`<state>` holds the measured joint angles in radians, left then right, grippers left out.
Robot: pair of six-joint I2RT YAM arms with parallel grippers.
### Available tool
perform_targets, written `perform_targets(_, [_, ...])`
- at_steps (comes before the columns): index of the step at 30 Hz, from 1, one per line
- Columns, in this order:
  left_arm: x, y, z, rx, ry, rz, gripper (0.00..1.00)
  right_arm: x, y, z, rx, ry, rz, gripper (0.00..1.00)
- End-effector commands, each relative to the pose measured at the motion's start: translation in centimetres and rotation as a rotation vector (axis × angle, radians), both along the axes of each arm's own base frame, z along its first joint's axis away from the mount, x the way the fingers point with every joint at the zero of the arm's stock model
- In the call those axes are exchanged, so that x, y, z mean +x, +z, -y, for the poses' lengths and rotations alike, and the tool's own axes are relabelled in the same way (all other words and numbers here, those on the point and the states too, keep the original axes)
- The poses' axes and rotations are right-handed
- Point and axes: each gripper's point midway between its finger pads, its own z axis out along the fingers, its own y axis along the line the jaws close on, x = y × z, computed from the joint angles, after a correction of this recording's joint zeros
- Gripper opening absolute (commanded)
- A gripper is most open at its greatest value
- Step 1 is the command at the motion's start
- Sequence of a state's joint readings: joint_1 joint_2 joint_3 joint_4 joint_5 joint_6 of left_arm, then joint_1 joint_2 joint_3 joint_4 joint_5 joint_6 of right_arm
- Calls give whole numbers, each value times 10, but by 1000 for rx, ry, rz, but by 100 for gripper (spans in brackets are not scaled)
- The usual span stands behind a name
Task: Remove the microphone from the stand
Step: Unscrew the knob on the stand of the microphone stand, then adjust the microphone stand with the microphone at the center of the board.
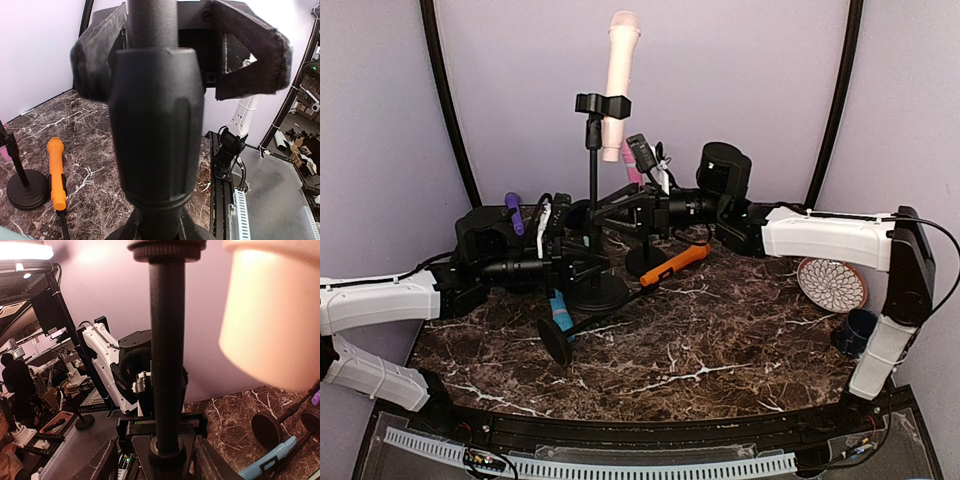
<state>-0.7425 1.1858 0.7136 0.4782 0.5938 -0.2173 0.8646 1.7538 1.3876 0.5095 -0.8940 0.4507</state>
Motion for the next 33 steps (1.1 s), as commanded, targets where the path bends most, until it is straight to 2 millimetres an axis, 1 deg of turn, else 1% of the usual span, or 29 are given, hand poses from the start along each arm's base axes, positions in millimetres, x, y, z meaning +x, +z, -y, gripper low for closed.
perform_targets(1, [-3, 43, -2, -97, -8, 143, 0, 7, 25, 23, 72, -79, 34, 67])
perform_targets(3, [-3, 43, -2, -96, -2, 148, 0, 19, 26, 33, 87, -137, 22, 77])
perform_targets(6, [-3, 39, 0, -77, -1, 153, 0, 36, 26, 49, 103, -230, -5, 87])
perform_targets(7, [-3, 39, 1, -70, -2, 157, 0, 43, 27, 53, 104, -265, -11, 89])
perform_targets(9, [-5, 30, 8, -30, 5, 167, 0, 58, 30, 61, 93, -345, -20, 92])
perform_targets(11, [-8, 21, 15, 24, 20, 192, 0, 65, 41, 69, 104, -389, -2, 94])
perform_targets(13, [-9, 11, 19, 66, 42, 207, 0, 64, 55, 77, 131, -399, 22, 96])
perform_targets(15, [-6, 6, 20, 84, 63, 205, 0, 59, 70, 84, 167, -396, 55, 98])
perform_targets(17, [-4, 3, 22, 95, 73, 198, 0, 52, 80, 89, 191, -390, 83, 99])
perform_targets(21, [-2, 0, 22, 100, 77, 185, 0, 43, 92, 96, 216, -380, 117, 99])
perform_targets(24, [-4, -1, 24, 97, 66, 182, 0, 41, 97, 99, 229, -388, 125, 99])
perform_targets(27, [-4, -3, 25, 103, 61, 183, 0, 41, 107, 103, 250, -395, 134, 99])
perform_targets(29, [-6, -4, 26, 107, 55, 186, 0, 43, 116, 107, 270, -417, 137, 99])
perform_targets(33, [-9, -6, 28, 110, 45, 186, 0, 61, 128, 113, 271, -503, 114, 99])
